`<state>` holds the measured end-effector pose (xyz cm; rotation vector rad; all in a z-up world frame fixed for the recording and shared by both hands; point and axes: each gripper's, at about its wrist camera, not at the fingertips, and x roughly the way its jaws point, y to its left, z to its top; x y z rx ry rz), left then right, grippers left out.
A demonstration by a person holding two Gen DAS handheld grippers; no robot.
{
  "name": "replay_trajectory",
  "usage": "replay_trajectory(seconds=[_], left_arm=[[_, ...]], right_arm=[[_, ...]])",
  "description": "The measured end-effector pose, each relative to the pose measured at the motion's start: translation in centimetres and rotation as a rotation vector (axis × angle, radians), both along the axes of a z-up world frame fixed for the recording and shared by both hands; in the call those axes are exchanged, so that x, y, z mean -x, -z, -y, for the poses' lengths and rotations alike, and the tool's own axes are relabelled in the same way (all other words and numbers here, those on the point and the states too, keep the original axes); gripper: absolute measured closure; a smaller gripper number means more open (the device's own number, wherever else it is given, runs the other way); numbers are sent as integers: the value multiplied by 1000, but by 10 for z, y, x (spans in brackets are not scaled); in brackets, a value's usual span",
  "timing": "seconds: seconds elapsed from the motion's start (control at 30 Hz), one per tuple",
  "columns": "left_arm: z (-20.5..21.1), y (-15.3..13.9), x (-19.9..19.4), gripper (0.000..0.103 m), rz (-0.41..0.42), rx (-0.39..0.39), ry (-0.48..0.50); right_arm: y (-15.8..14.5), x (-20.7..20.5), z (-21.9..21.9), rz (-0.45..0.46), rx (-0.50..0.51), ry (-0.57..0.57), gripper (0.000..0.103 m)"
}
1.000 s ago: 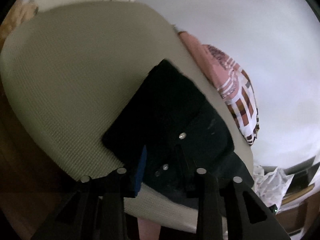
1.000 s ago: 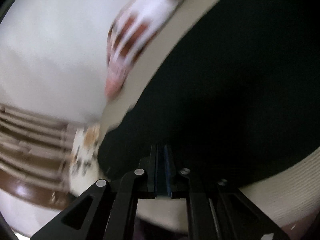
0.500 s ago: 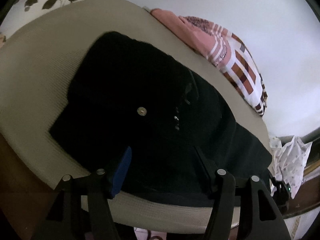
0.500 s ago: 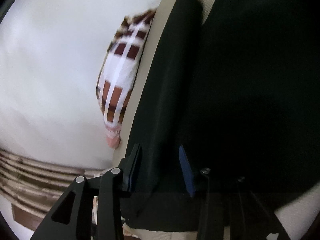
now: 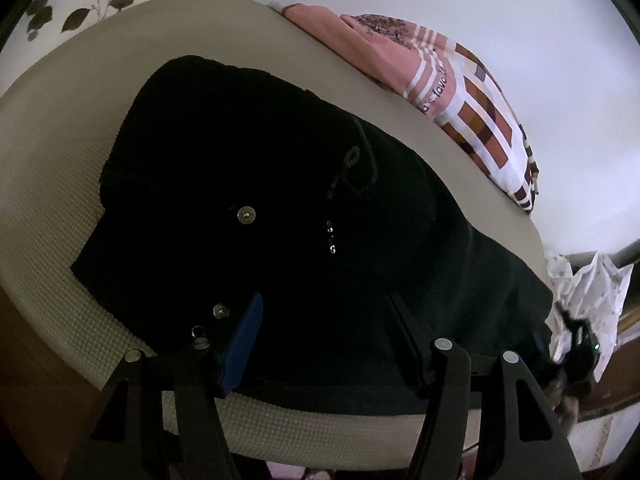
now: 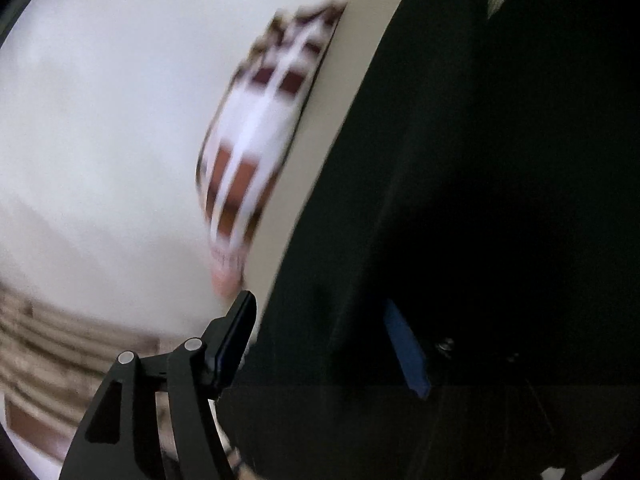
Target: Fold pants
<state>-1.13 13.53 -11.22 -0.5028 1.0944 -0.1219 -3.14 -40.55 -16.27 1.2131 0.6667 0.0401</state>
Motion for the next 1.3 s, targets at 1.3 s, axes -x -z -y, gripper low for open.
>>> replay_trajectory(seconds=[1.3], left_arm=[[-6, 11, 3, 35, -71, 22, -20]], right_arm=[[-7, -2, 25, -100, 87, -122, 30]])
